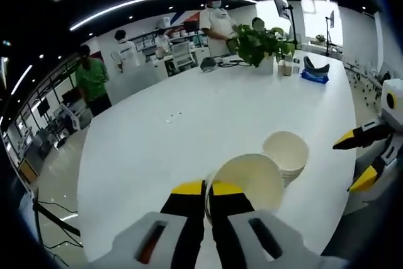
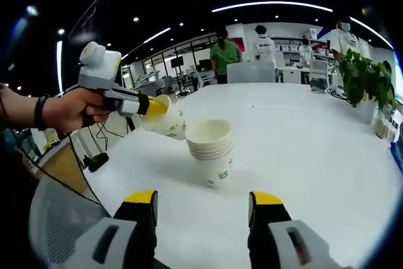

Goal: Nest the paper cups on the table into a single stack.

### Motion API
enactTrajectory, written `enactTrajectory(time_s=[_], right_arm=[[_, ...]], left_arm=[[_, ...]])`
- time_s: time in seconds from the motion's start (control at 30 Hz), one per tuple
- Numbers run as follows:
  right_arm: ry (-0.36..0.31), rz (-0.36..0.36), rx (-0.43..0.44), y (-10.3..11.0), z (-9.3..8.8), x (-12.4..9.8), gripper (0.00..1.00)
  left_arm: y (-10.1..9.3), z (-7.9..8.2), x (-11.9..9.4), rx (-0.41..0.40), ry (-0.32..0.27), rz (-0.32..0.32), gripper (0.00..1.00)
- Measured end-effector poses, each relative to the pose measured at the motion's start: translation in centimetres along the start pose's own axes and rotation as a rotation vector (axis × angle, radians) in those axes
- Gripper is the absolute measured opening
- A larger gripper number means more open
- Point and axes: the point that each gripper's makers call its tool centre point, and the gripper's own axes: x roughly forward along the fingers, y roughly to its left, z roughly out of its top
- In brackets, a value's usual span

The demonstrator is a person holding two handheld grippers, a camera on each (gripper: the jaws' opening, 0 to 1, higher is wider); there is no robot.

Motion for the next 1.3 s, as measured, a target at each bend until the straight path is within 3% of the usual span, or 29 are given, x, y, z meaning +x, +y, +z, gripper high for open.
enactTrajectory(time_s=[0.13,0.23,0.33,0.5,1.3], right_arm=[[-0.001,-0.001,0.002,-0.1,0.0,0.0,0.58],[-0.003,-0.001,0.003,-0.1,0.1,0.0,0.58],[-0.003,0.003,0.001,0.0,0.1,0.0,0.58],[0.0,0.009,-0.007,0.1,0.1,0.1,0.58],[-0.003,0.009,0.001,0.1,0.0,0.0,0.58]], left_arm=[[-0.3,1.0,-0.5,0.001,-0.029,-0.005,0.0],[-1.0,2.9,-1.2,-0.017,-0.055,-0.026,0.0],[-1.8,3.3,-1.0,-0.062,-0.056,-0.064,0.0],[-3.0,4.4,-1.3,-0.043,-0.063,-0.094,0.0],[-7.3,5.1,0.4,0.0,-0.029,-0.19,0.0]])
